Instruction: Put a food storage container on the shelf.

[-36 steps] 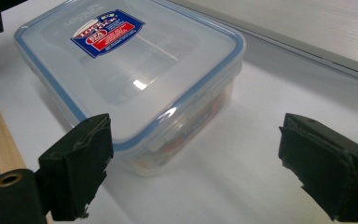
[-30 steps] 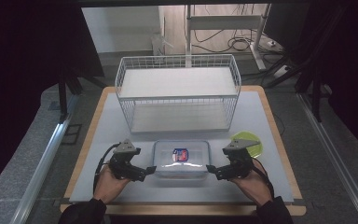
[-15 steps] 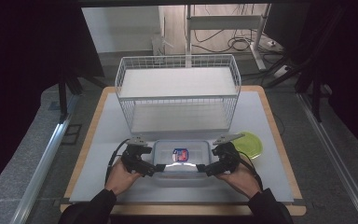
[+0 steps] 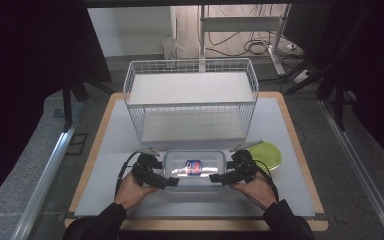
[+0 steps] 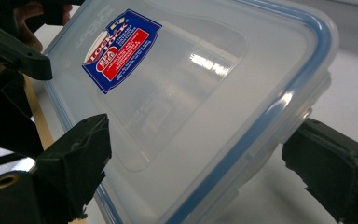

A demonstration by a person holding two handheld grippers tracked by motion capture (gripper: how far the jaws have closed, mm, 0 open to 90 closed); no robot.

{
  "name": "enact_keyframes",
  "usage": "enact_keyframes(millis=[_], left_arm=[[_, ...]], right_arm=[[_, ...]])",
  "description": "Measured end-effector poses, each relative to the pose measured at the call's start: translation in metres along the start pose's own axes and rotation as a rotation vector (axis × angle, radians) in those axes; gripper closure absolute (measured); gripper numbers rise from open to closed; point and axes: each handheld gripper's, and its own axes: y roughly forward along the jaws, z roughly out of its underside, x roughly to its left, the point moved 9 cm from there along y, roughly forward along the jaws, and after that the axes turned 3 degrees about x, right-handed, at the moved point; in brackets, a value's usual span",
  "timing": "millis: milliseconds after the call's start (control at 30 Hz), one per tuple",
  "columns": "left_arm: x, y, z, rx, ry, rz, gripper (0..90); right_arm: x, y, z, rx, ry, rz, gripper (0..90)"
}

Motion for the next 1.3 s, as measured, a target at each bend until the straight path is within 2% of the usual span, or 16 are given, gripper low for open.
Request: enact_keyframes(millis=[67,167,300,400,533,633,867,1133,1300], left_arm=[[-0.004,-0.002,0.002,0.001,0.017,-0.019,2.5],[-0.008,-0.008,0.008,-0.004,0.028,-0.028,8.5],[-0.010,-0.020,0.013,-0.065,-0.011,0.002,23.4],[-0.009,-0.026,0.014,-0.111,-0.048,0.035,34.6],[-0.011,-0.031,0.017,-0.143,-0.069,0.050,42.3],[-0.012,-0.032,0.018,-0.154,-0.072,0.048,44.4],[-0.015,-0.033,0.018,-0.168,-0.080,0.045,46.8],[-0.014,-0.032,0.014,-0.179,-0.124,0.044,47.0],[-0.014,-0.032,0.010,-0.171,-0.123,0.023,48.0]], right_arm=[[0.003,-0.003,0.002,-0.007,-0.008,0.014,12.5],[0.004,-0.011,0.002,-0.036,-0.006,0.020,22.3],[0.008,-0.021,0.006,-0.063,-0.019,0.029,32.5],[0.010,-0.027,0.008,-0.079,-0.017,0.017,39.2],[0.012,-0.032,0.013,-0.094,0.006,-0.014,46.0],[0.012,-0.034,0.015,-0.098,0.018,-0.030,48.3],[0.015,-0.037,0.022,-0.102,0.082,-0.077,52.5],[0.014,-0.037,0.021,-0.104,0.145,-0.096,53.9],[0.011,-0.039,0.015,-0.133,0.127,-0.074,54.1]])
